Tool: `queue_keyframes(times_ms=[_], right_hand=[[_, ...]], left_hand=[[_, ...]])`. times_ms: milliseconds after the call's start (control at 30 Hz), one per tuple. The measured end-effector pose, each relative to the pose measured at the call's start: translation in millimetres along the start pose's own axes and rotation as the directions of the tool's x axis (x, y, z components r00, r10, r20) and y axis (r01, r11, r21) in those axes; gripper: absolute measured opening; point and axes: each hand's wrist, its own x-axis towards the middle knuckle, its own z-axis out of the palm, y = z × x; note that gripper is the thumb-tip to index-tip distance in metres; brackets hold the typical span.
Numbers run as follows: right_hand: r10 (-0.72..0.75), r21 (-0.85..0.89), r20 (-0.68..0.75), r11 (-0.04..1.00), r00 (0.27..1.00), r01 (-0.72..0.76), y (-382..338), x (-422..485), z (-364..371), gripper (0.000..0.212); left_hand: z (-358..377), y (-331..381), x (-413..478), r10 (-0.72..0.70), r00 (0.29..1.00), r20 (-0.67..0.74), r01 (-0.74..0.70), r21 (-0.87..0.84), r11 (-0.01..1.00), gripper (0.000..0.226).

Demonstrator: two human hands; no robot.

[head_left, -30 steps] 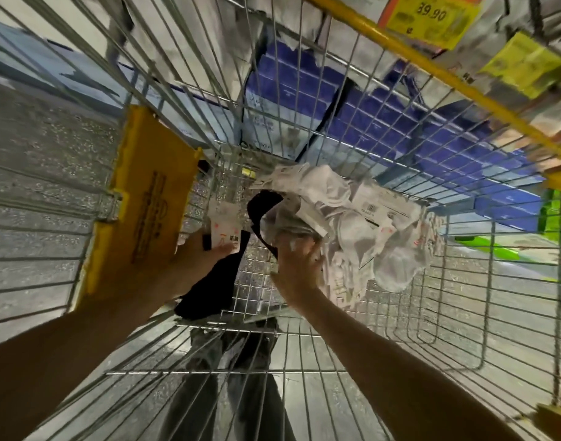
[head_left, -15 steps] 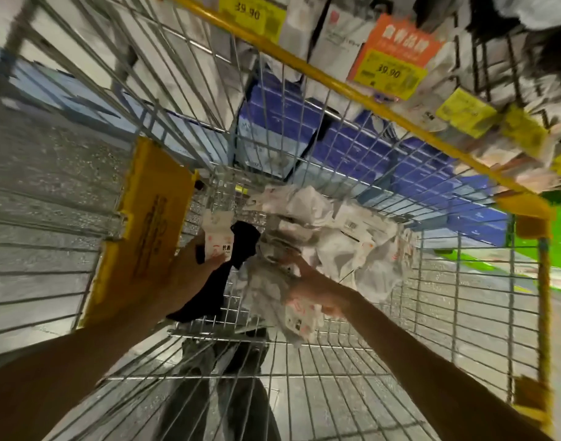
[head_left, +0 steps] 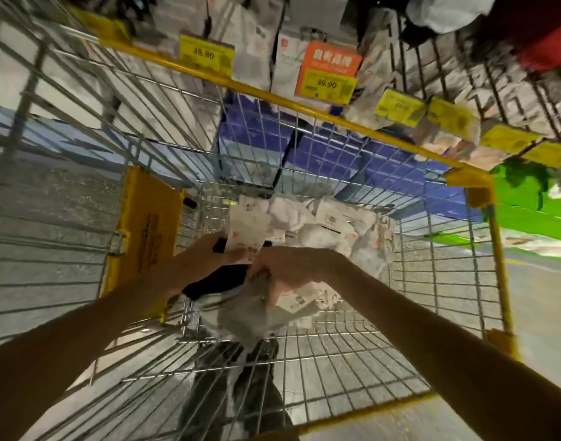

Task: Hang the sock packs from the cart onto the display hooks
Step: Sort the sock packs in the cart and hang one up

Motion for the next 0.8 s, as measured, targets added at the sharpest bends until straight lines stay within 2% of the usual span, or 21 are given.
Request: queue_keyframes(times_ms=[67, 133, 167, 200, 233, 267, 333, 367, 400, 467, 500, 533, 567, 600, 667, 733, 800], right_hand=[[0.024, -0.116, -0.191, 0.992, 0.981, -0.047, -1.4, 10.1, -1.7, 0.022], [0.046, -0.136, -0.343, 0.986, 0.938, -0.098, 4.1, 22.0, 1.0, 0.025], [0.051, -0.118, -0.381, 0.988, 0.923, -0.103, 8.6, 27.8, 4.3, 0.032], [0.053, -0.077, -0.402, 0.993, 0.914, -0.091, 13.0, 31.9, 9.0, 0.038], [0.049, -0.017, -0.415, 0.998, 0.909, -0.062, 16.2, 34.7, 14.5, 0.042], [0.047, 0.065, -0.422, 0.998, 0.905, -0.021, 18.3, 36.6, 20.8, 0.046], [0.062, 0.255, -0.447, 0.965, 0.892, 0.06, 22.5, 41.6, 35.1, 0.053], [0.086, 0.344, -0.475, 0.934, 0.876, 0.095, 24.5, 46.8, 42.3, 0.051], [0.133, 0.426, -0.51, 0.897, 0.85, 0.115, 27.1, 54.3, 48.4, 0.042], [0.296, 0.539, -0.619, 0.833, 0.727, 0.12, 35.4, 68.1, 56.4, 0.017], [0.355, 0.514, -0.686, 0.854, 0.636, 0.078, 43.7, 74.8, 59.4, 0.016], [0.355, 0.412, -0.748, 0.911, 0.56, -0.028, 52.9, 79.2, 60.6, 0.023], [0.321, 0.264, -0.778, 0.947, 0.54, -0.182, 61.9, 80.6, 61.5, 0.035], [0.28, 0.119, -0.781, 0.944, 0.559, -0.307, 69.3, 80.7, 62.0, 0.047], [0.255, -0.071, -0.729, 0.895, 0.635, -0.44, 78.7, 81.4, 59.0, 0.066], [0.288, -0.126, -0.674, 0.863, 0.68, -0.489, 84.8, 87.3, 54.5, 0.084], [0.329, -0.132, -0.648, 0.839, 0.687, -0.527, 88.5, 97.6, 47.8, 0.094]], left_hand=[[11.8, 6.3, -5.0, 0.005, 0.996, 0.088, 0.004, -0.1, 0.995, 0.014], [18.7, 2.0, -2.5, 0.001, 0.997, 0.073, 0.016, -0.232, 0.973, 0.069], [19.8, -1.2, -4.0, -0.007, 0.998, 0.061, 0.022, -0.261, 0.965, 0.082], [20.9, -4.8, -6.8, 0.0, 0.998, 0.069, 0.016, -0.24, 0.971, 0.074], [19.9, -10.5, -11.7, 0.027, 0.993, 0.111, -0.003, -0.21, 0.978, 0.054], [19.8, -20.7, -12.6, 0.039, 0.989, 0.146, -0.016, -0.161, 0.987, 0.051], [16.2, -34.6, -19.8, 0.061, 0.973, 0.225, -0.053, -0.041, 0.998, 0.08], [14.0, -41.5, -22.1, 0.063, 0.977, 0.205, -0.061, -0.017, 0.998, 0.086], [12.4, -51.3, -20.3, 0.044, 0.982, 0.183, -0.037, -0.041, 0.998, 0.083], [9.9, -62.4, -19.9, 0.01, 0.991, 0.131, -0.001, -0.069, 0.998, 0.065], [7.2, -69.0, -20.9, -0.016, 0.995, 0.102, 0.023, -0.066, 0.998, 0.06], [5.1, -74.3, -21.1, -0.037, 0.996, 0.076, 0.043, -0.09, 0.995, 0.059], [2.4, -80.9, -20.9, -0.064, 0.997, 0.038, 0.068, -0.118, 0.991, 0.061], [-0.1, -83.7, -21.4, -0.09, 0.996, -0.007, 0.088, -0.145, 0.986, 0.064], [-4.7, -90.7, -19.9, -0.158, 0.982, -0.106, 0.137, -0.181, 0.974, 0.062], [-7.8, -95.5, -14.0, -0.2, 0.963, -0.18, 0.149, -0.261, 0.954, 0.065], [-9.9, -96.6, -6.6, -0.211, 0.954, -0.213, 0.149, -0.272, 0.951, 0.073]])
